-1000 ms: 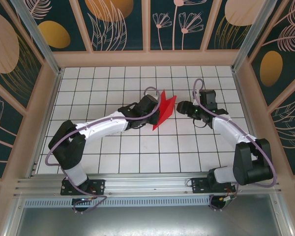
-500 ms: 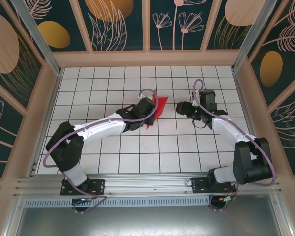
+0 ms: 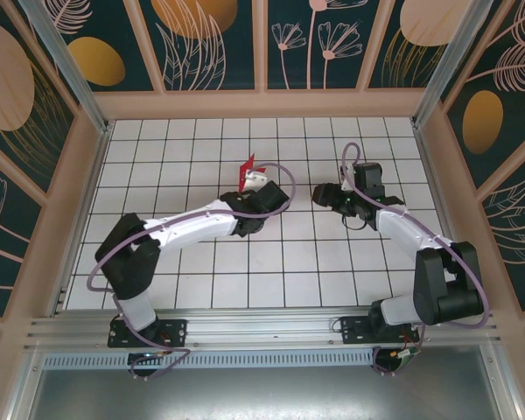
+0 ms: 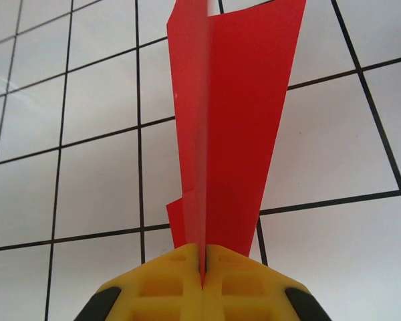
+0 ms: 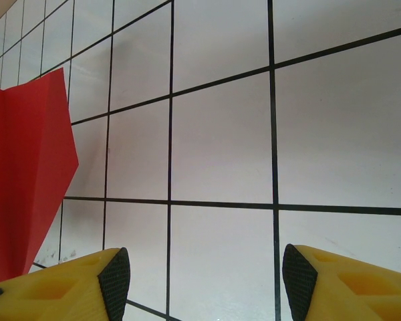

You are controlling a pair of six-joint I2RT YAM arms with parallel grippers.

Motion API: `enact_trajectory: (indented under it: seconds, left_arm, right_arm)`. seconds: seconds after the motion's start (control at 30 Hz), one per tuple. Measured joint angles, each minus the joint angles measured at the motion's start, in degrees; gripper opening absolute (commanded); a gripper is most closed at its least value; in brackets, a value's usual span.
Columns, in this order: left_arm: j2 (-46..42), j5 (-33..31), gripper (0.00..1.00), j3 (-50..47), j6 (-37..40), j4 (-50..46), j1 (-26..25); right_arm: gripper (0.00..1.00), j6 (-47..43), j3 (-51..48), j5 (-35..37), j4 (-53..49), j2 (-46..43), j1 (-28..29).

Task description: Fold a paper plane with a square sheet of paper (fold left side to right side)

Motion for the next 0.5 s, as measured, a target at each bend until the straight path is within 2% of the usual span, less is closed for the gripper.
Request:
enact_trajectory:
  seconds: [0.1,0.2,0.5]
  left_arm:
    - [5.01,-3.37,0.0,3.48,-1.44,-3.52,-1.64]
    - [9.51,-3.67,0.0,4.94,-2.29,-5.31,-2.14]
    - [11.91,5.66,0.0,4.61,-2.38,-1.99,-2.03]
  right_arm:
    - [0.64,0.0,-0.22,0.02,-0.02,0.0,0.0]
    - [0.64,0.0,-0.24,0.0,-0.04,0.0,-0.26]
    - [0.64,0.0,-1.36,-0.17,-0.04,0.0,-1.66]
